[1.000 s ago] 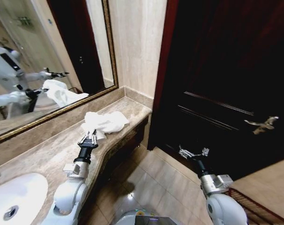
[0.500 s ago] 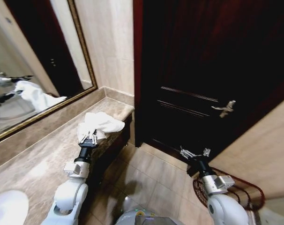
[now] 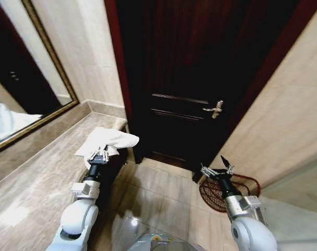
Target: Discard the used towel into the hamper.
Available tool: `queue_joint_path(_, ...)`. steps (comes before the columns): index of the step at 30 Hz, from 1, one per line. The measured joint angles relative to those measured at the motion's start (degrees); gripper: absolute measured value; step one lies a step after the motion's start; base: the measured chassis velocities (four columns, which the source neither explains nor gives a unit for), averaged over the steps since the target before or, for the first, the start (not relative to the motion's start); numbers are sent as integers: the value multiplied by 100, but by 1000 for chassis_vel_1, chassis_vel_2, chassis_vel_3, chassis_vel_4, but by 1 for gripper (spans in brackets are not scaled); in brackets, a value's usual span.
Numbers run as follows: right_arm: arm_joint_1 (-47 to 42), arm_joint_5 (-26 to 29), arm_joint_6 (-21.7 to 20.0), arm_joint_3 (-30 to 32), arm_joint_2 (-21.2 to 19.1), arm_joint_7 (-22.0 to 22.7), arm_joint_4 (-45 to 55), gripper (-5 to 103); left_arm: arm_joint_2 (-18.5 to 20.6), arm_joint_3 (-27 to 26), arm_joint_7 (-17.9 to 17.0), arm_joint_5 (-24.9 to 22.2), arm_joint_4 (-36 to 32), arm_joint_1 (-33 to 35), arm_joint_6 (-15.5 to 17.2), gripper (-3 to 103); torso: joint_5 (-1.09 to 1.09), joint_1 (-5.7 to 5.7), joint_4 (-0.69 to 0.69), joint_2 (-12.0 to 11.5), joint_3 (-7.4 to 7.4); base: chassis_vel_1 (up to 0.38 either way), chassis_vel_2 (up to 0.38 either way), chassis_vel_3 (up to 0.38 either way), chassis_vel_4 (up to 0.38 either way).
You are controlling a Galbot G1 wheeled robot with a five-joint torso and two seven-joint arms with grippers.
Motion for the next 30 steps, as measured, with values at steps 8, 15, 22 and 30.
queue_joint_path(8,4,0,19,2,2,-4,-19,100,-4,7,6,19,10,-9,-2,7,1,0,0,1,0,-74,-156,-142,-73)
queue_joint_path(15,-7,0,68,11,4,-8,-51,100,-17,21,27,30,45,-12,-27,7,1,0,-1,1,0,-67,-164,-156,-76)
queue_joint_path(22,-8,0,80,20,2,-9,-60,100,-20,20,41,34,67,-16,-48,7,0,0,0,1,0,-74,-155,-149,-81)
queue_joint_path(30,-11,-10,81,22,0,-9,-57,100,-30,23,44,35,96,-33,-59,7,1,0,-1,1,0,-86,-166,-152,-102)
